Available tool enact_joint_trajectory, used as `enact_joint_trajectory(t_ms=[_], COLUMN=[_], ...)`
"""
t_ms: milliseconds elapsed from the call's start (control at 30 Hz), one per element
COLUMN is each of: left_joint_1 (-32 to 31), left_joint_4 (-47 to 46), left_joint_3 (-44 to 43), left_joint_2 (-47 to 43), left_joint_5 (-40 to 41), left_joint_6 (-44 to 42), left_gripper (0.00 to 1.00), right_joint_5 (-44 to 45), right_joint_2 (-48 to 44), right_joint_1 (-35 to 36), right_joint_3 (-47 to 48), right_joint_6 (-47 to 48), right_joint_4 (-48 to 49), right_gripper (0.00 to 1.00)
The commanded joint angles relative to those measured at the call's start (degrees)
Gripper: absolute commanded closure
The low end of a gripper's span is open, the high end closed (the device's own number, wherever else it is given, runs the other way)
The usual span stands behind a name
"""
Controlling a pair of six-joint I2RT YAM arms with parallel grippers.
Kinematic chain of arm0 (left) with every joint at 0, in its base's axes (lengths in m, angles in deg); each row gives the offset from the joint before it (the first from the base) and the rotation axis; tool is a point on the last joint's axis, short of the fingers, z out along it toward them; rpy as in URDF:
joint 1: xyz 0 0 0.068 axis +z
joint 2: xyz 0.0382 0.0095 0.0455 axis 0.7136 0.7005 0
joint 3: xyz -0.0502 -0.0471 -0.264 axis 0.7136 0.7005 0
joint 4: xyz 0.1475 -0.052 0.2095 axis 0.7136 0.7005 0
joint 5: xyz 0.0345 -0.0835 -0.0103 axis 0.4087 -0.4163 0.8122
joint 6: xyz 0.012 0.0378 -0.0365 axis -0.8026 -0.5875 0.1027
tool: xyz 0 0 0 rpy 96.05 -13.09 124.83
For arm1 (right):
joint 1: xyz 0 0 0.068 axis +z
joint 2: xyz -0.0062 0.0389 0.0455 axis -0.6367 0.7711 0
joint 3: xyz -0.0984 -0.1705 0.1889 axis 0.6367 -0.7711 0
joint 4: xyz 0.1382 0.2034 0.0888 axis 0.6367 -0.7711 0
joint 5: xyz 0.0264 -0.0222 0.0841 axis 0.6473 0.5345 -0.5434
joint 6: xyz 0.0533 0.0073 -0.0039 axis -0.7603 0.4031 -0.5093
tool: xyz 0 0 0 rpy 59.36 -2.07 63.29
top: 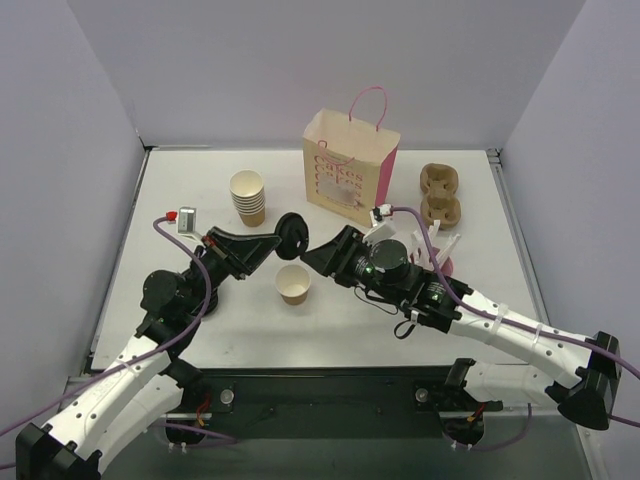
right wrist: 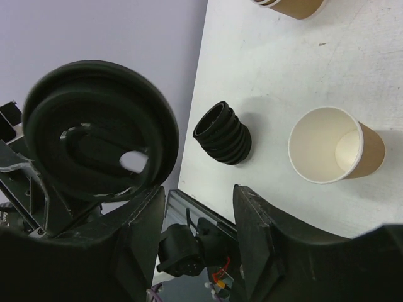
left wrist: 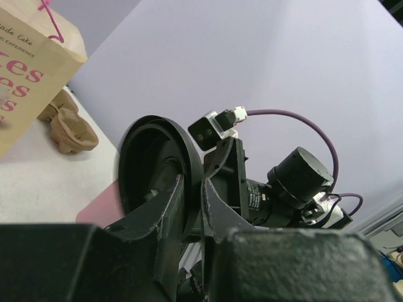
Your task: Pack the takeout coffee
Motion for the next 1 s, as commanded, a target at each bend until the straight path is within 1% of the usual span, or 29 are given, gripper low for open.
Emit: enact_joint_trajectory(t_ms=[0,167,333,433,600,733,967], left_joint_1=[0.0,0.0,0.0,0.0,0.0,0.0,-0.1], left_joint_4=[-6.9,-7.7,-6.0,-3.5,-3.5,-4.3,-5.1], left_joint_3=[0.6,1.5,1.1,0.5,0.8,1.1,0.9], left_joint_2=[-0.8,-0.7,-0.7,-0.9,-0.5,-0.1,0.2], left_joint_5=[-1.0,-1.0,-0.9,-0.6,-1.0,-1.1,-1.5], left_joint_6=[2.1,2.2,0.2,-1.9,-2.1,-1.9,-1.2], left_gripper=[1.0,1.0,1.0,1.0,1.0,1.0,1.0], right_joint_5=[4.2,5.0,5.5,7.6,10.6,10.0,7.9], right_joint_2=[1.0,1.1,-0.8,-2.2,-4.7,-3.8,0.5], right_joint_1=[1.1,1.1,1.2,1.6,1.9,1.9,2.0], right_joint_3=[2.8,2.9,1.8,1.7,0.5,1.7,3.9], right_joint_6=[-2.0,-2.2,-2.4,-2.9,-3.3,-3.1,-3.9], right_joint_4=[6.3,7.0,6.6,4.3,3.4,3.2,4.9], right_gripper=[0.54,0.55,0.55,0.53,0.52,0.52,0.52])
